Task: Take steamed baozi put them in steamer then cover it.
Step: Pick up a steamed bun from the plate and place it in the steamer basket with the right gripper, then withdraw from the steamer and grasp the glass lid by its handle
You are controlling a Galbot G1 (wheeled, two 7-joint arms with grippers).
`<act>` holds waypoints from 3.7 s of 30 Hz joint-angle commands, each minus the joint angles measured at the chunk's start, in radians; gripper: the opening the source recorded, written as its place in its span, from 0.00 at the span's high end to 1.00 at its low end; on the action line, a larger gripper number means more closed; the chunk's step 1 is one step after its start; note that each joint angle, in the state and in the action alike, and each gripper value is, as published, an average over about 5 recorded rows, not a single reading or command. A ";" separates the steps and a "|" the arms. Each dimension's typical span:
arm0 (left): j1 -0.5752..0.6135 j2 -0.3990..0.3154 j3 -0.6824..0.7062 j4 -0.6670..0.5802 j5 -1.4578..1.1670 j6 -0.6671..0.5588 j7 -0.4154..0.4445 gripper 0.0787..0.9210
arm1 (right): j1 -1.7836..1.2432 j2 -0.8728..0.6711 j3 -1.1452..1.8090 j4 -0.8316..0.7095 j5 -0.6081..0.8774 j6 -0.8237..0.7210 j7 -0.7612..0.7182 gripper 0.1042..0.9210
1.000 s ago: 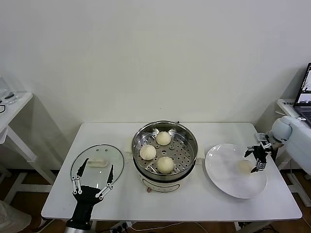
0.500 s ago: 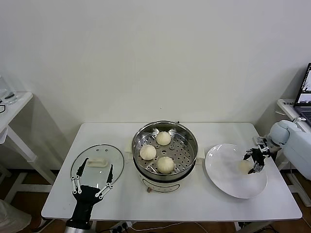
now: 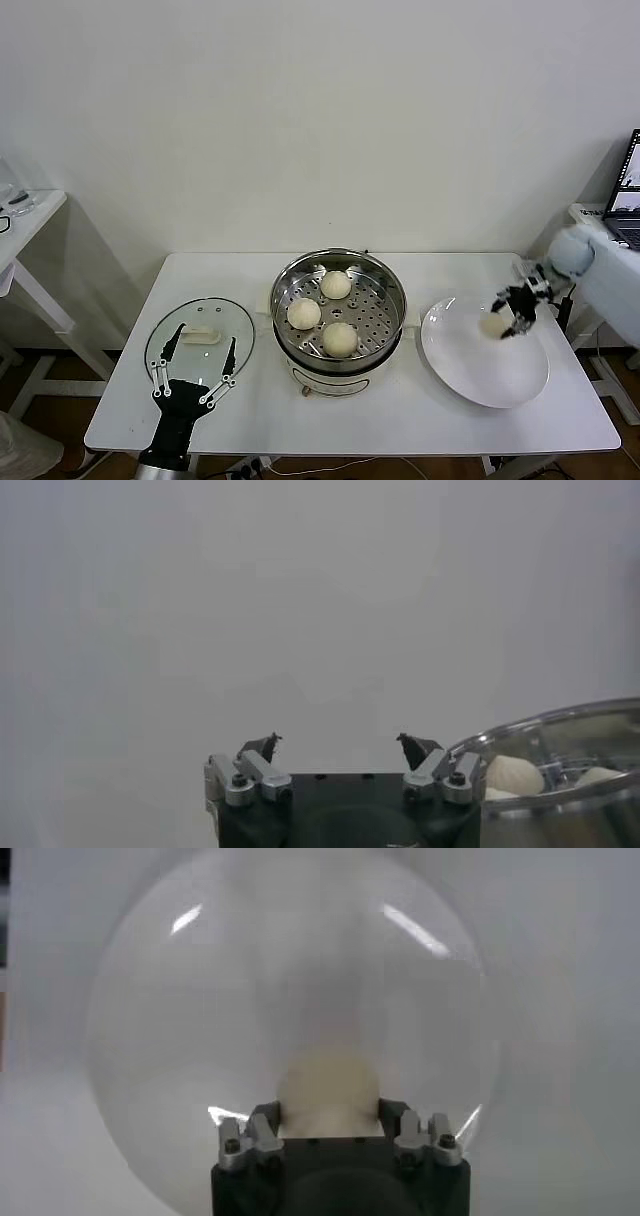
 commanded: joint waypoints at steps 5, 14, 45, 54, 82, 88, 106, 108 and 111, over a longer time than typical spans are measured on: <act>-0.003 0.009 0.008 -0.008 0.000 0.002 -0.002 0.12 | 0.562 0.153 -0.447 0.237 0.389 -0.138 -0.145 0.31; -0.015 0.017 0.011 0.003 -0.002 0.000 -0.006 0.12 | 0.589 0.282 -0.543 0.378 0.495 -0.216 -0.027 0.31; -0.016 0.008 0.000 0.000 -0.001 -0.001 -0.009 0.12 | 0.379 0.426 -0.562 0.269 0.304 -0.229 0.076 0.31; -0.016 0.008 -0.003 0.000 -0.001 -0.003 -0.010 0.12 | 0.368 0.421 -0.551 0.265 0.283 -0.226 0.090 0.24; -0.149 0.038 -0.013 0.064 0.156 0.142 -0.113 0.12 | -0.034 0.045 0.058 0.488 0.458 0.109 1.417 0.12; -0.197 0.047 0.004 0.076 0.230 0.232 -0.179 0.12 | -0.384 0.060 0.431 0.502 0.453 0.151 1.592 0.12; -0.263 0.107 -0.098 0.402 0.714 0.143 -0.089 0.12 | -1.306 0.222 1.317 0.612 0.342 0.233 1.585 0.12; -0.265 0.110 -0.104 0.430 0.745 0.132 -0.091 0.12 | -1.364 0.247 1.361 0.622 0.342 0.242 1.569 0.12; -0.270 0.110 -0.112 0.462 0.792 0.121 -0.094 0.12 | -1.429 0.283 1.397 0.644 0.339 0.249 1.550 0.12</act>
